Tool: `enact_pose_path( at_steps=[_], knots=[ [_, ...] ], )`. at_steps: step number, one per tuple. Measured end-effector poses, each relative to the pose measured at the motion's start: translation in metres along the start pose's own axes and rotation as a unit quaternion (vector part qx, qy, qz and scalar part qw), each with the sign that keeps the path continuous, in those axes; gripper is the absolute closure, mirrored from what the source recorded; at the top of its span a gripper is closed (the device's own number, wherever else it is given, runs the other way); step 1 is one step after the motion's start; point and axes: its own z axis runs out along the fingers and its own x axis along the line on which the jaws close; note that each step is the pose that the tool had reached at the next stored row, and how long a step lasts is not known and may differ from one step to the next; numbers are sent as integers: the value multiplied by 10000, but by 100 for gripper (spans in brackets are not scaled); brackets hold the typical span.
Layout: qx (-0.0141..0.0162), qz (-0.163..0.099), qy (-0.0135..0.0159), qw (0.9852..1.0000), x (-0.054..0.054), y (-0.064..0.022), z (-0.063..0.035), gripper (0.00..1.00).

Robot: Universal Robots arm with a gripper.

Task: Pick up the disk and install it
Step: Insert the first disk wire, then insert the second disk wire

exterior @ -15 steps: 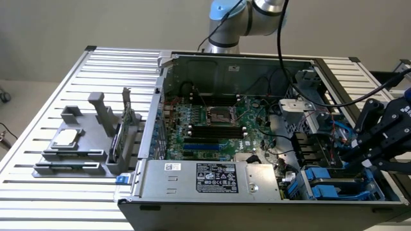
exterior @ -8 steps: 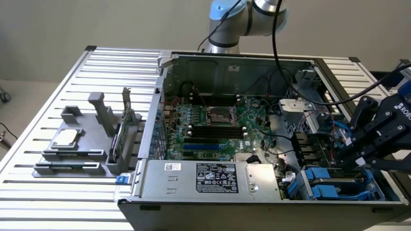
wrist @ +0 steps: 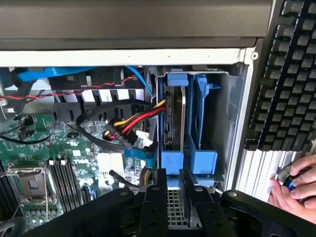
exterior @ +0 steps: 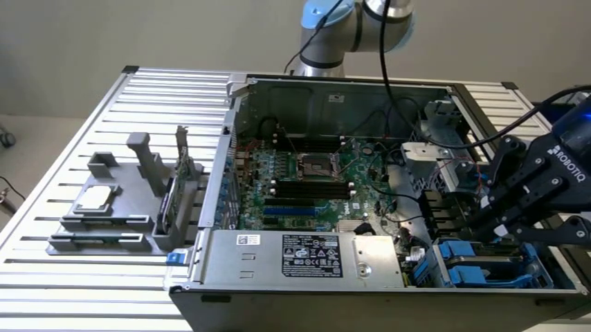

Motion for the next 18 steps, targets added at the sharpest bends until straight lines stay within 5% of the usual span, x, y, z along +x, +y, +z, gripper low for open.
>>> enact_pose_path(
  at_steps=[8,18],
  knots=[
    [-5,-89,41,10000,-3,-138,37,75],
    [-27,-90,41,9999,-3,-144,39,75]
  ],
)
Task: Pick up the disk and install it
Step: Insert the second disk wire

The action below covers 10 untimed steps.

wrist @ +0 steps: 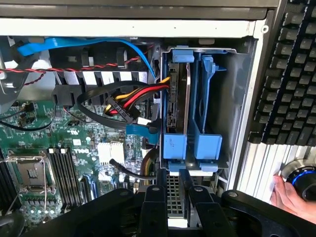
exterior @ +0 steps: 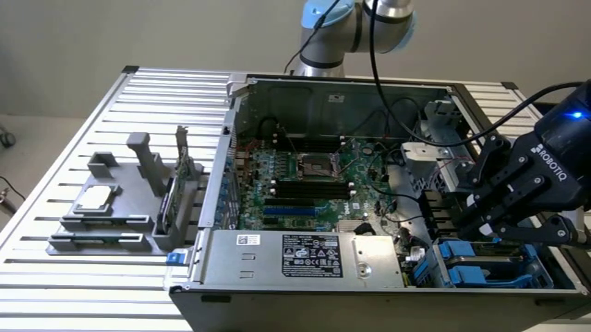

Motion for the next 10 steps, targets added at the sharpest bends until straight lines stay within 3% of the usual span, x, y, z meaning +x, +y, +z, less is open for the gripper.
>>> enact_pose_path(
  at_steps=[10],
  knots=[
    [-26,1,0,10000,0,-4,1,75]
  ],
)
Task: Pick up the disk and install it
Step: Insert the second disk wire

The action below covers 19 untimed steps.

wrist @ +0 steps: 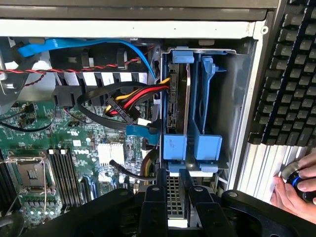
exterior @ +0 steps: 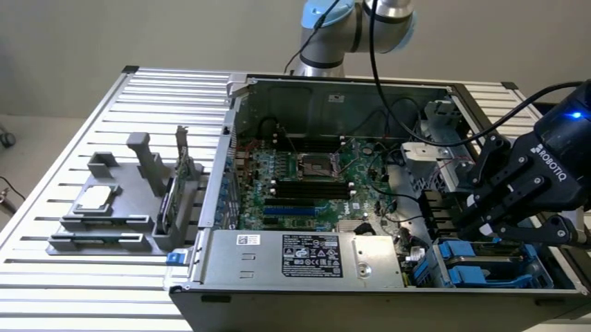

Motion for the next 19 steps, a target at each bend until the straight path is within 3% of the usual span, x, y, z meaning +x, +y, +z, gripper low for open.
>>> enact_pose_path(
  at_steps=[19],
  knots=[
    [-42,0,1,10000,0,-5,2,75]
  ],
)
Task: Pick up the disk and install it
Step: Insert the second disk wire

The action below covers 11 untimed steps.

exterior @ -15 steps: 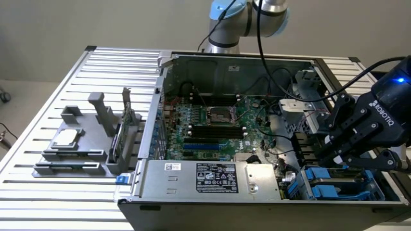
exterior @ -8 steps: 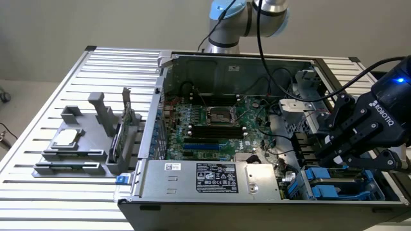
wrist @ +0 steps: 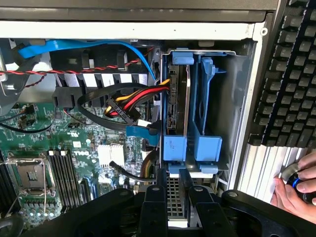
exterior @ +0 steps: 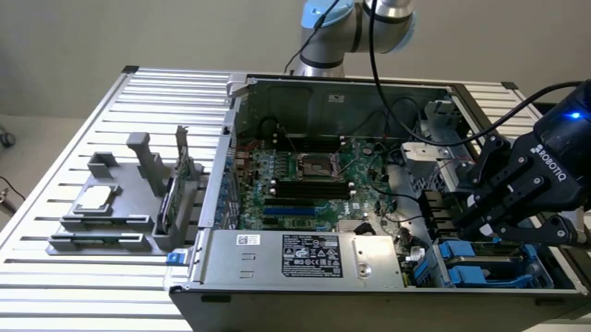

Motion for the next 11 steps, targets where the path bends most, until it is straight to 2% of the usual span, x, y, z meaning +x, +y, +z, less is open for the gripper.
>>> enact_pose_path(
  at_steps=[11],
  knots=[
    [-27,0,3,10000,2,-4,2,75]
  ],
)
